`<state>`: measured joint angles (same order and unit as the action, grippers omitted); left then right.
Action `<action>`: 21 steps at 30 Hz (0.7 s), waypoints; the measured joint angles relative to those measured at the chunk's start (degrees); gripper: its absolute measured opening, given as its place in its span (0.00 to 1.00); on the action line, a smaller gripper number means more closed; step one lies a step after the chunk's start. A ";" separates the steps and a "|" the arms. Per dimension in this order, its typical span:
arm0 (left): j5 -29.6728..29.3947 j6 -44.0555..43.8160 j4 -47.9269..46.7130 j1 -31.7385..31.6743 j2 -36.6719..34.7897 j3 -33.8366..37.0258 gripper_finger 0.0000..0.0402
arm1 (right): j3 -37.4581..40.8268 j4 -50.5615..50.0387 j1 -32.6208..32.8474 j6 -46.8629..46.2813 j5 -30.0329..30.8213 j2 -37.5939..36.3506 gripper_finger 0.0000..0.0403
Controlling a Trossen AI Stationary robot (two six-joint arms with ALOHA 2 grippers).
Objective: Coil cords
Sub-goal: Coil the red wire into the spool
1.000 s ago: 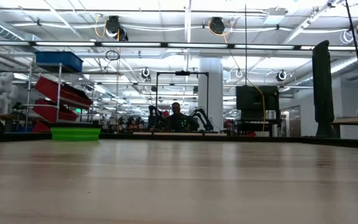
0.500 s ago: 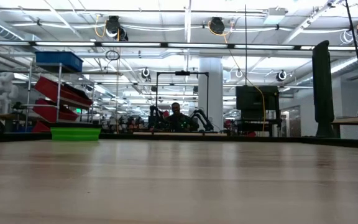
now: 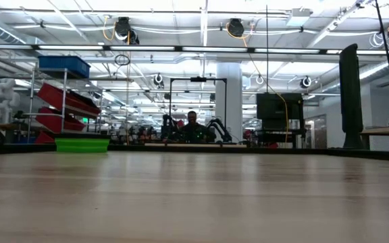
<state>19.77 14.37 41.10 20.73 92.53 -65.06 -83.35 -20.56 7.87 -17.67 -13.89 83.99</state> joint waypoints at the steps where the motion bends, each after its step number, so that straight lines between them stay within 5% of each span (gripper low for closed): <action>1: 0.00 0.01 0.40 0.02 0.00 0.00 0.00 | 0.00 0.00 0.08 0.15 0.00 0.00 0.19; 11: -0.05 -0.45 -1.54 0.50 -1.46 0.00 0.00 | 0.02 -7.22 2.65 3.79 1.67 0.00 0.19; 16: -0.04 -0.52 -1.57 1.05 -2.25 0.00 0.00 | 0.32 -10.49 4.68 11.49 13.33 -0.32 0.19; 21: -0.14 -3.50 -1.79 1.05 -2.82 0.00 0.00 | 6.97 2.59 6.30 17.23 19.92 -0.42 0.19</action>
<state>19.63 10.87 39.31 21.78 89.71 -65.06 -76.38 -17.97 14.17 -0.44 6.03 83.57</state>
